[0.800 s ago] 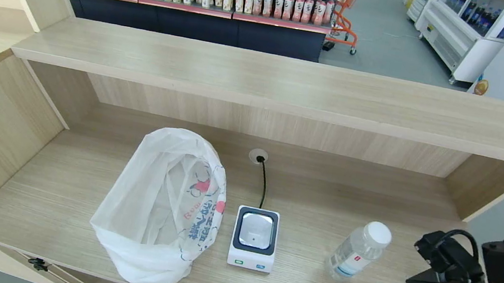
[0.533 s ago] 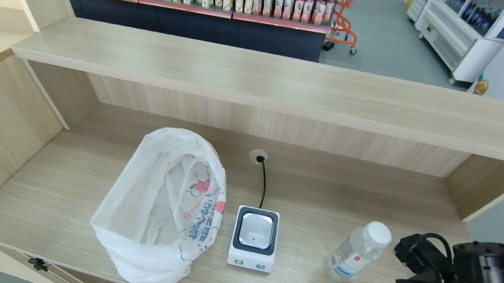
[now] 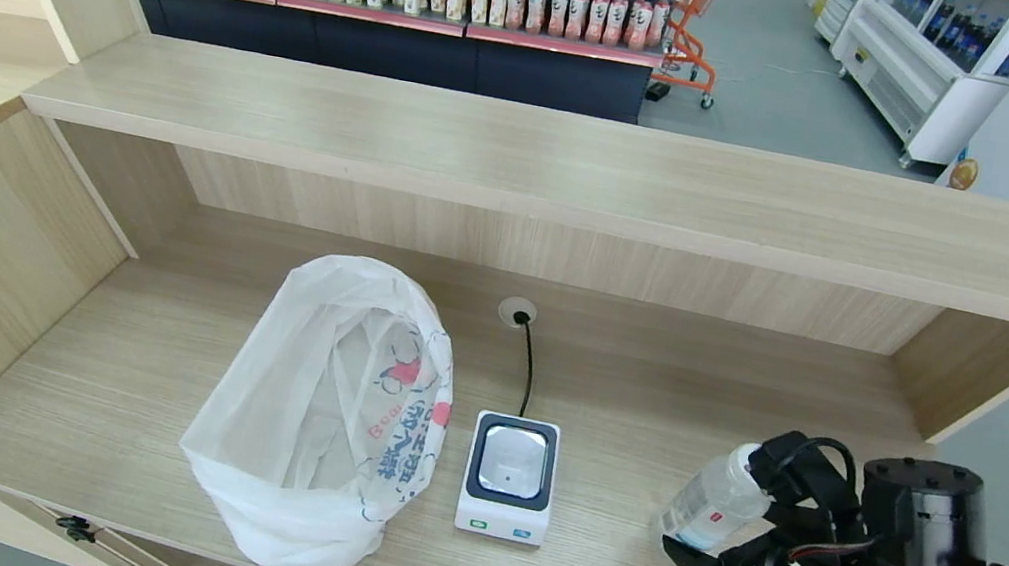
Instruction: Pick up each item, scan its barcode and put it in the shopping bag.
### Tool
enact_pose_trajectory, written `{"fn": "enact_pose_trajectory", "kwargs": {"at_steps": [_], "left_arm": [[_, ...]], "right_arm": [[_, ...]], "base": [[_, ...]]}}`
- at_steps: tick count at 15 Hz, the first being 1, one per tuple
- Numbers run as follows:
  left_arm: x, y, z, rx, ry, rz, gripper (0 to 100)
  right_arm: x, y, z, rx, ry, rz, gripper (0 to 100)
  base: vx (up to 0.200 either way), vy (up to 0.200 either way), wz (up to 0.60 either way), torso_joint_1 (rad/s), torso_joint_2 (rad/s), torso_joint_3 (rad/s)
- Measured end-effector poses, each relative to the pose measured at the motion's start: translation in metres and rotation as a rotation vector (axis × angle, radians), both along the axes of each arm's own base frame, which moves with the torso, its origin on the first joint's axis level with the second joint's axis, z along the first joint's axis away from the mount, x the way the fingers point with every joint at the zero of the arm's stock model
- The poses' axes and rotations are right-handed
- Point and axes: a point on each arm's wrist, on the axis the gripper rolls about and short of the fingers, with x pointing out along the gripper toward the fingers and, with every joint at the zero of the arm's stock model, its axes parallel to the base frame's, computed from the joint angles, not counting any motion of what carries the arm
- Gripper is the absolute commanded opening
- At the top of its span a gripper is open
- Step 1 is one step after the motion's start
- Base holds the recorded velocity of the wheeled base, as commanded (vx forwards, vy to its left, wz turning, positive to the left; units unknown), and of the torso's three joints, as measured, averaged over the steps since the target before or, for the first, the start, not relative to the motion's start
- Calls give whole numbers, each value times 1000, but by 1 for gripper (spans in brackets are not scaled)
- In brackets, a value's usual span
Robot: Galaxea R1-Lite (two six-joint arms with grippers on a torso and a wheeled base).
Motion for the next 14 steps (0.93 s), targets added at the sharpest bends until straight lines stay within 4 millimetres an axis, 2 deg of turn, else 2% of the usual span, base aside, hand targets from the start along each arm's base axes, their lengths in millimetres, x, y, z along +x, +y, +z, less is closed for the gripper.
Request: {"fn": "enact_pose_trajectory", "kwargs": {"at_steps": [3,14], "left_arm": [[0,0,0,0,0,0,100],[0,0,0,0,0,0,100]], "right_arm": [[6,12,-3,6,-68,46,100],[30,25,-16,6,-103,64,100]], "base": [[0,0,0,0,0,0],[0,0,0,0,0,0]]}}
